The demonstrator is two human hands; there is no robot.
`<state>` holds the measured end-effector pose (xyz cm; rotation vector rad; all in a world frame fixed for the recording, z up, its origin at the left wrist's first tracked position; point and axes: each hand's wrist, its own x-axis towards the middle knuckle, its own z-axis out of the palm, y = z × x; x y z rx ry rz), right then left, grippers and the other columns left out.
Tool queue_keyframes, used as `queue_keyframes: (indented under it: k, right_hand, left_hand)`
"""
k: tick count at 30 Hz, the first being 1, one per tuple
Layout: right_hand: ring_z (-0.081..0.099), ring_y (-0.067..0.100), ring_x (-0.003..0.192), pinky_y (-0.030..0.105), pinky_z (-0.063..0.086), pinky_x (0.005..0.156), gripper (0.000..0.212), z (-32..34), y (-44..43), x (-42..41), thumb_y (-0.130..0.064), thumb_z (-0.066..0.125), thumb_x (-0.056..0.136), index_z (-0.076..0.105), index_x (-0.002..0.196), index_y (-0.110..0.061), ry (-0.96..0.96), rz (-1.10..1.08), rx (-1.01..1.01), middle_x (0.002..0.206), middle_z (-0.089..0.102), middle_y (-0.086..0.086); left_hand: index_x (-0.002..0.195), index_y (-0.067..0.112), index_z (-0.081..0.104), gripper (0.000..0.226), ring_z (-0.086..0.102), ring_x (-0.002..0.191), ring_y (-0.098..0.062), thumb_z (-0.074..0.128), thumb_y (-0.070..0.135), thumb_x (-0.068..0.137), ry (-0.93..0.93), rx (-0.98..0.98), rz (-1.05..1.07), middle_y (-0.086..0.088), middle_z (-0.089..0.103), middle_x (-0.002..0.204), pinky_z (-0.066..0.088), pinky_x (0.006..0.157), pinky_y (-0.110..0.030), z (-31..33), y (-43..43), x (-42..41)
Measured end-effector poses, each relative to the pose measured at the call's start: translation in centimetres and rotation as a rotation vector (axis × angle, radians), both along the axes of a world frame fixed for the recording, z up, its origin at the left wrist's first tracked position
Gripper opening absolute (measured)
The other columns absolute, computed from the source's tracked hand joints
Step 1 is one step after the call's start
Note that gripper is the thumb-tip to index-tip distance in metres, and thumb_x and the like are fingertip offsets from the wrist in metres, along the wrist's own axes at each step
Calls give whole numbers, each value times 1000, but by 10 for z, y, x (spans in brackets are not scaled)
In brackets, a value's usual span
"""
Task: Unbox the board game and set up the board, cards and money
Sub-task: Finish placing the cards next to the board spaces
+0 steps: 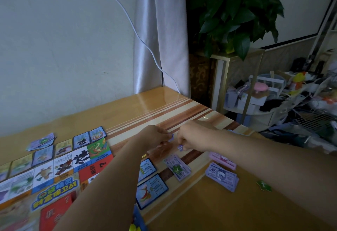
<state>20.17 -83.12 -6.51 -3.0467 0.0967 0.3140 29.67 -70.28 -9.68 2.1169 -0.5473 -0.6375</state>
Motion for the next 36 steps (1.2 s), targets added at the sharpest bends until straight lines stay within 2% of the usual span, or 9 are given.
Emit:
queue_keyframes:
  k: [4, 7, 12, 17, 21, 24, 30, 32, 36]
  right_hand:
    - [59, 24, 101, 33, 50, 81, 24, 9, 6, 10, -24, 67, 87, 69, 110, -19, 87, 15, -42, 113, 62, 3]
    - [59, 23, 106, 30, 47, 84, 35, 15, 7, 19, -22, 68, 87, 64, 120, -11, 198, 32, -45, 119, 62, 7]
    - [56, 21, 112, 26, 44, 84, 34, 25, 7, 28, -23, 67, 87, 64, 118, -10, 298, 71, -49, 125, 60, 4]
    - [57, 22, 108, 29, 46, 83, 40, 26, 4, 33, -31, 67, 86, 61, 119, -9, 344, 49, -95, 123, 58, 6]
    - [53, 18, 96, 25, 42, 69, 35, 21, -3, 27, -33, 65, 88, 62, 115, -10, 337, 19, -15, 117, 58, 4]
    - [56, 18, 101, 29, 46, 82, 24, 16, -5, 16, -27, 64, 89, 65, 109, -14, 244, -22, 128, 110, 61, 0]
    - [49, -1, 68, 6, 35, 55, 12, 37, 18, -30, -26, 65, 89, 70, 92, -15, -209, -49, 362, 75, 55, -15]
    - [53, 0, 69, 5, 35, 55, 9, 45, 37, -52, -28, 67, 86, 70, 88, -20, -300, -28, 410, 75, 59, -12]
    - [53, -5, 73, 6, 40, 69, 4, 51, 81, -100, -32, 65, 87, 66, 85, -29, -371, 29, 524, 82, 62, -14]
  left_hand:
    - [99, 7, 66, 11, 58, 74, -14, 63, 12, 90, 18, 2, 10, -5, 62, 75, 51, 88, -29, 0, -1, 1]
    - [102, 4, 66, 14, 57, 68, -10, 63, 11, 90, 33, -3, 10, -4, 62, 74, 52, 76, -21, 1, 0, 1]
    - [99, 4, 66, 12, 57, 65, -9, 64, 11, 89, 64, -38, 35, -5, 61, 72, 51, 66, -15, 1, 1, 2]
    - [99, 3, 67, 14, 58, 66, -10, 65, 12, 89, 42, -37, 38, -5, 62, 72, 52, 70, -17, 0, 2, 2]
    - [97, 3, 68, 13, 57, 65, -12, 65, 13, 89, 26, -23, 45, -6, 61, 70, 53, 75, -22, 5, 2, -4]
    - [90, 8, 69, 14, 54, 64, -14, 64, 21, 89, -66, -7, 56, -3, 61, 67, 49, 73, -28, 19, 12, -11]
    - [87, 7, 68, 9, 51, 61, -12, 61, 12, 90, -171, -152, 74, -5, 61, 67, 45, 62, -21, 72, 78, -52]
    - [86, 11, 70, 10, 54, 61, -10, 62, 14, 91, -266, -104, 14, -4, 64, 69, 47, 65, -21, 85, 112, -78]
    - [80, 21, 69, 10, 61, 62, -3, 68, 12, 86, -335, -13, -78, -4, 71, 73, 51, 69, -19, 95, 181, -141]
